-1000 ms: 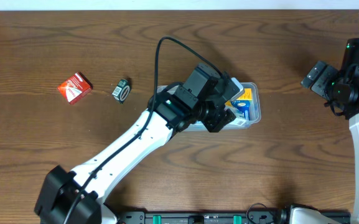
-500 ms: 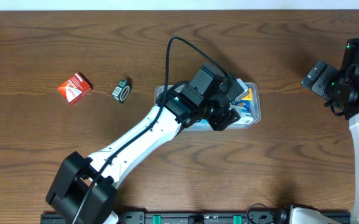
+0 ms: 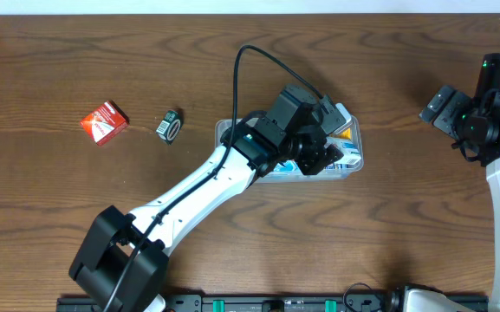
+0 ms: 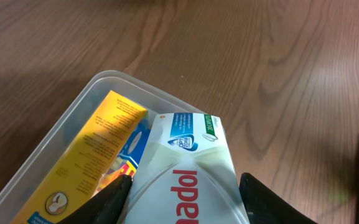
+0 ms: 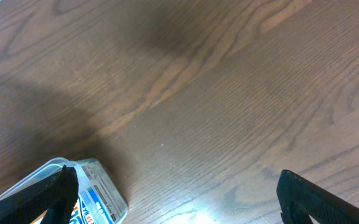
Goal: Pack container
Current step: 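Carry the Panadol box right over the container, then lower the Panadol box into the container beside the yellow box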
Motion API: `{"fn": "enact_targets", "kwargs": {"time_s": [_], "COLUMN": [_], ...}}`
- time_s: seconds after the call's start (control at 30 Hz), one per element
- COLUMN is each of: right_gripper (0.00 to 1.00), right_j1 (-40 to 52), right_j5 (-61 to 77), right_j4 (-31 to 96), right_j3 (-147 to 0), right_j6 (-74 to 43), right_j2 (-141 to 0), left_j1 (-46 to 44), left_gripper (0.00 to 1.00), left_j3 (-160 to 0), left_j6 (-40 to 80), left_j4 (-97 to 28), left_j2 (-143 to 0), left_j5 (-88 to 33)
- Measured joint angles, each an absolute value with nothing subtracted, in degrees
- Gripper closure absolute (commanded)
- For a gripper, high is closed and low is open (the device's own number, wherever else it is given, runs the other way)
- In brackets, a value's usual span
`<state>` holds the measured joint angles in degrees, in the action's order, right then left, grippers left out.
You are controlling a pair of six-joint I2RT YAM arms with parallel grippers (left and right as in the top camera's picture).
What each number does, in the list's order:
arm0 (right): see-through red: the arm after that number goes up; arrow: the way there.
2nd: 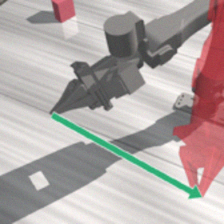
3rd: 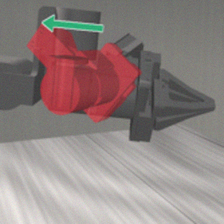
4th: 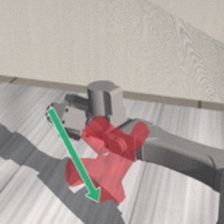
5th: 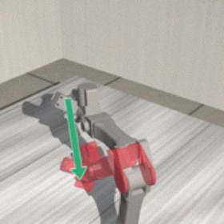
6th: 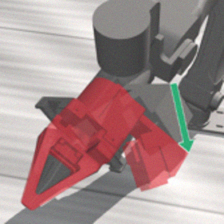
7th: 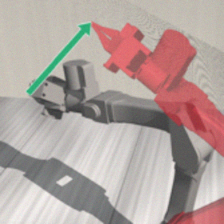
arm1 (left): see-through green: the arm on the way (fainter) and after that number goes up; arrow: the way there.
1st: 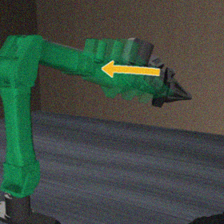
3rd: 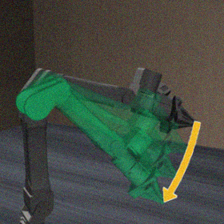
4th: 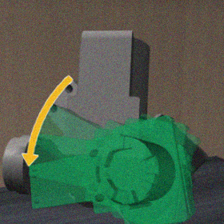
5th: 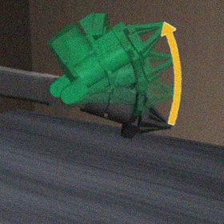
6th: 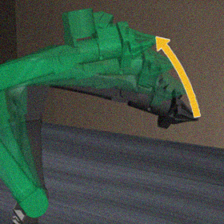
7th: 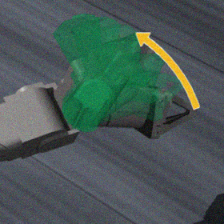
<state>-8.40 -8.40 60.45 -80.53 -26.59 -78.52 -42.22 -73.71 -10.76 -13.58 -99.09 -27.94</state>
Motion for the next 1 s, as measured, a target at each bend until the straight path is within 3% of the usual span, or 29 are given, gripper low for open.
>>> {"fn": "enact_targets", "kwargs": {"time_s": [1.0], "right_gripper": [0.01], "right_j1": [-8.4], "right_j5": [-8.4], "right_j4": [60.4], "right_j3": [-80.5], "right_j6": [-26.6], "right_j2": [-78.5], "left_j1": [-42.2], "left_gripper": [0.44], "left_j3": [-73.7], "left_j6": [-11.0], "left_j4": [-10.0], "left_j2": [-103.6], "left_j5": [-25.3]}}
